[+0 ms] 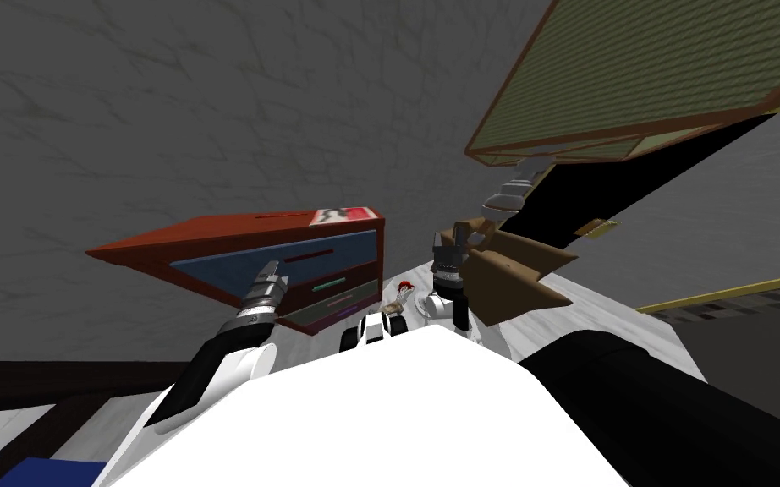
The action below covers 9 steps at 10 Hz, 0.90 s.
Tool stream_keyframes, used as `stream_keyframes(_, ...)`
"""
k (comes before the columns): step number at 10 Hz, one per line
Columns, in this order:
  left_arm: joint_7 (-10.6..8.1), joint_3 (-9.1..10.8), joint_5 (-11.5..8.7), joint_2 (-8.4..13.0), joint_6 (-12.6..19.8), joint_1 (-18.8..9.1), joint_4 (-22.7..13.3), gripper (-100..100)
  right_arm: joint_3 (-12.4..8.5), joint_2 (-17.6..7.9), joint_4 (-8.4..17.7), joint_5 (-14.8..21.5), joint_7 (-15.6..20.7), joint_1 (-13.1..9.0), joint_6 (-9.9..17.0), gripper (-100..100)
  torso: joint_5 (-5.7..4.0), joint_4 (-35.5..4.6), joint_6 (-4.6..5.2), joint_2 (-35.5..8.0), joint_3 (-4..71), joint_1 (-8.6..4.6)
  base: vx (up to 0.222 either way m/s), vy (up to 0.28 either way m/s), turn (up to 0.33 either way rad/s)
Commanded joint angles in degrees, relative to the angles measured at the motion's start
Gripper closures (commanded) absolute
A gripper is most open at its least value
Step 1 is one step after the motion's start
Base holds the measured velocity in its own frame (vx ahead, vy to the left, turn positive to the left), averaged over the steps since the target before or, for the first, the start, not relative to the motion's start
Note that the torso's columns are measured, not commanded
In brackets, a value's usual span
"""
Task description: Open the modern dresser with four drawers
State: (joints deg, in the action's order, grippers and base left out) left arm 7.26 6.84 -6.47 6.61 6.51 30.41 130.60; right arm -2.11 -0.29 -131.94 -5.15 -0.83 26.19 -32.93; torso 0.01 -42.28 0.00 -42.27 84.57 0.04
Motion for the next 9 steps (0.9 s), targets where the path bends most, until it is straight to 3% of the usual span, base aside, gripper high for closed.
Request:
stream_keyframes(1,0.03,0.23,-0.15,0.04,1.17,0.64,1.61,-100,-0.01,-0.01,0.0,0.0,0.0,-0.01,0.0,0,0.07,-0.04,0.01,-0.18,-0.09,0.28,0.072,-0.006,-0.01)
stream_keyframes(3,-0.01,0.39,-0.24,0.14,1.54,0.69,2.12,-100,-0.02,-0.02,0.01,0.0,0.0,0.0,0.0,0,0.08,0.02,0.0,0.09,0.05,0.24,0.095,0.013,-0.007)
stream_keyframes(4,0.0,0.09,-0.07,0.01,0.48,0.22,0.51,100,-0.02,-0.02,0.0,0.0,0.0,-0.01,0.0,0,0.01,0.0,0.0,-0.06,-0.01,0.02,-0.057,-0.016,0.013)
stream_keyframes(6,0.03,-0.04,-0.28,0.15,1.34,1.34,2.73,100,-0.01,-0.01,0.01,0.0,0.0,-0.02,0.01,0,0.01,-0.02,0.02,-0.15,-0.12,-0.06,-0.084,-0.02,0.015)
stream_keyframes(8,0.05,-0.25,-0.45,0.31,1.68,2.23,4.0,100,0.0,-0.01,0.01,0.0,0.0,-0.04,0.01,0,-0.04,-0.1,0.01,-0.38,-0.23,-0.15,-0.21,-0.051,0.026)
stream_keyframes(9,0.05,-0.15,-0.39,0.27,1.61,1.8,3.49,100,0.0,-0.01,0.01,0.0,0.0,-0.04,0.01,0,-0.02,-0.07,0.01,-0.2,-0.14,-0.05,-0.089,-0.014,0.003)
